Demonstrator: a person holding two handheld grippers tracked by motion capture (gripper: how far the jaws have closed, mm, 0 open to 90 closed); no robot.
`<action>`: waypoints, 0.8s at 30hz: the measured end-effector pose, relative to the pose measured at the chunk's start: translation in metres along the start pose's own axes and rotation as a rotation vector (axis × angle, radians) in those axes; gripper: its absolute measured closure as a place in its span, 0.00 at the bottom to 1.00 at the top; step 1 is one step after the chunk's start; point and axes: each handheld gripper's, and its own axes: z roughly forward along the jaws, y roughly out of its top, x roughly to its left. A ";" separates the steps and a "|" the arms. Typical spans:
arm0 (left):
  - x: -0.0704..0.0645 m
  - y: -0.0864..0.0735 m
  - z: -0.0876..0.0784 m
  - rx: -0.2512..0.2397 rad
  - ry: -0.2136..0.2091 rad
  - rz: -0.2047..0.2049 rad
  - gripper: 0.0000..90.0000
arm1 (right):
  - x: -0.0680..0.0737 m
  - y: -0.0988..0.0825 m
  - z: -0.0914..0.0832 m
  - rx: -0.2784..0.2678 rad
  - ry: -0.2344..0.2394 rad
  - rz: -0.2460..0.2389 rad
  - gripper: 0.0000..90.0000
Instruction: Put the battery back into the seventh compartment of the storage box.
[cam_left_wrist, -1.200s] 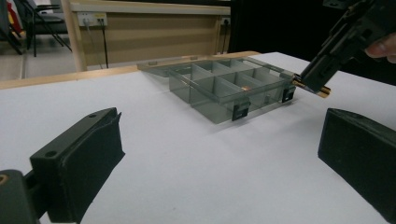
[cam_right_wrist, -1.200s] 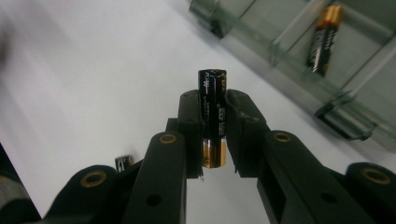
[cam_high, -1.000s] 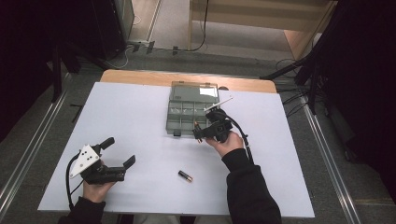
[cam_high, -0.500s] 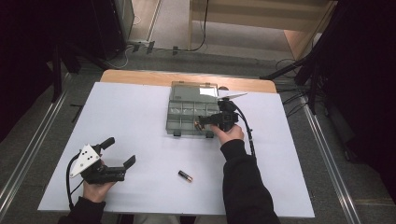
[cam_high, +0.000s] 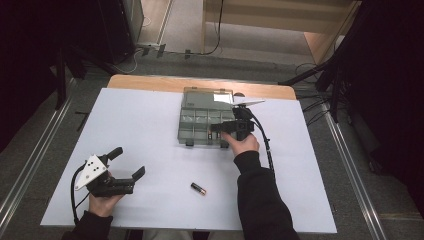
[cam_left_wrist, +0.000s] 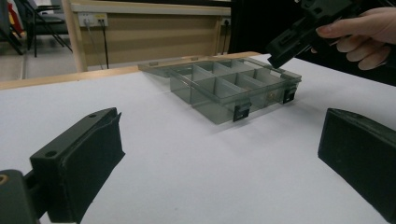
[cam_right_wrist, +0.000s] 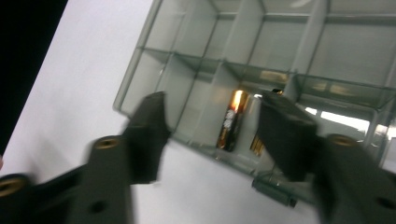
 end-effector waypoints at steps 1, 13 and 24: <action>0.000 0.000 0.000 0.001 0.000 0.002 0.00 | 0.002 -0.001 -0.001 0.005 0.013 -0.023 0.34; -0.001 0.000 0.000 -0.001 0.000 0.002 0.00 | 0.033 -0.021 -0.020 0.034 0.004 -0.179 0.00; 0.000 -0.001 0.001 0.007 -0.002 0.003 0.00 | 0.055 -0.048 -0.018 0.093 -0.046 -0.323 0.00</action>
